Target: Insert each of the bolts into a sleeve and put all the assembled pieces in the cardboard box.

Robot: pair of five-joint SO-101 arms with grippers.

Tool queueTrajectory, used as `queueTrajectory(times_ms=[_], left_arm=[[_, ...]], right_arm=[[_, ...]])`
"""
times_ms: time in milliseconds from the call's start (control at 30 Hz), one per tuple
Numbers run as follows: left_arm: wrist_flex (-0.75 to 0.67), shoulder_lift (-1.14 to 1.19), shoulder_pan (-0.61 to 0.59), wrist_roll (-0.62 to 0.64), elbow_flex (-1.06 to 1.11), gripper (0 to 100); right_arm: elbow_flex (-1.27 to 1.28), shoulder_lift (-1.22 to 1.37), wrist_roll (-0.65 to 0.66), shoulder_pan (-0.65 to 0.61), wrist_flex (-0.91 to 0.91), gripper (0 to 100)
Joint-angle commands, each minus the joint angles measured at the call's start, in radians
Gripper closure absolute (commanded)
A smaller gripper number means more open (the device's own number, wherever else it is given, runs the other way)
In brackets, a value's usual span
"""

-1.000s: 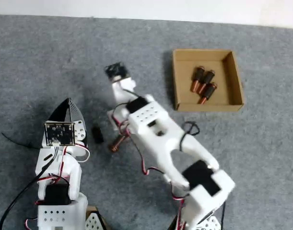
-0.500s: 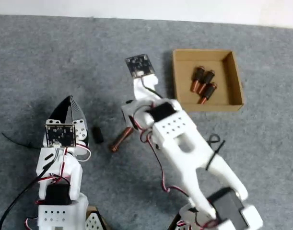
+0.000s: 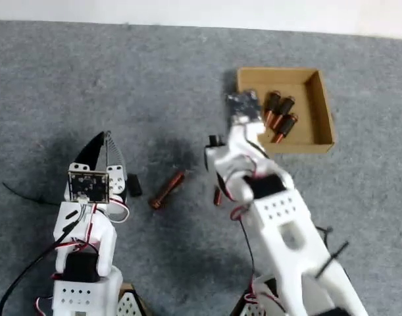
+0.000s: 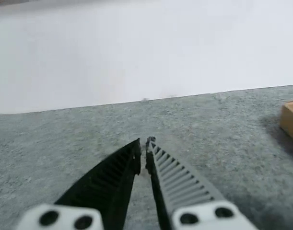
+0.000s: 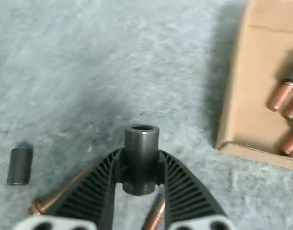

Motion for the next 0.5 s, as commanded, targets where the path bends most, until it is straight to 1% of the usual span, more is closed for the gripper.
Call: queueTrajectory(times_ms=[0, 200, 333, 467], left_arm=[[-0.018, -0.010, 0.048, -0.038, 0.019, 96], [0.008, -0.010, 0.110, -0.092, 0.018, 96], [0.009, -0.010, 0.119, -0.097, 0.018, 96], [0.009, -0.010, 0.119, -0.098, 0.018, 96]], right_arm=[[0.111, -0.183, -0.012, 0.033, -0.087, 99.4], [0.292, -0.414, -0.011, 0.035, -0.128, 99.4], [0.375, -0.555, 0.044, 0.047, -0.117, 99.4], [0.478, -0.688, 0.057, 0.102, -0.107, 99.4]])
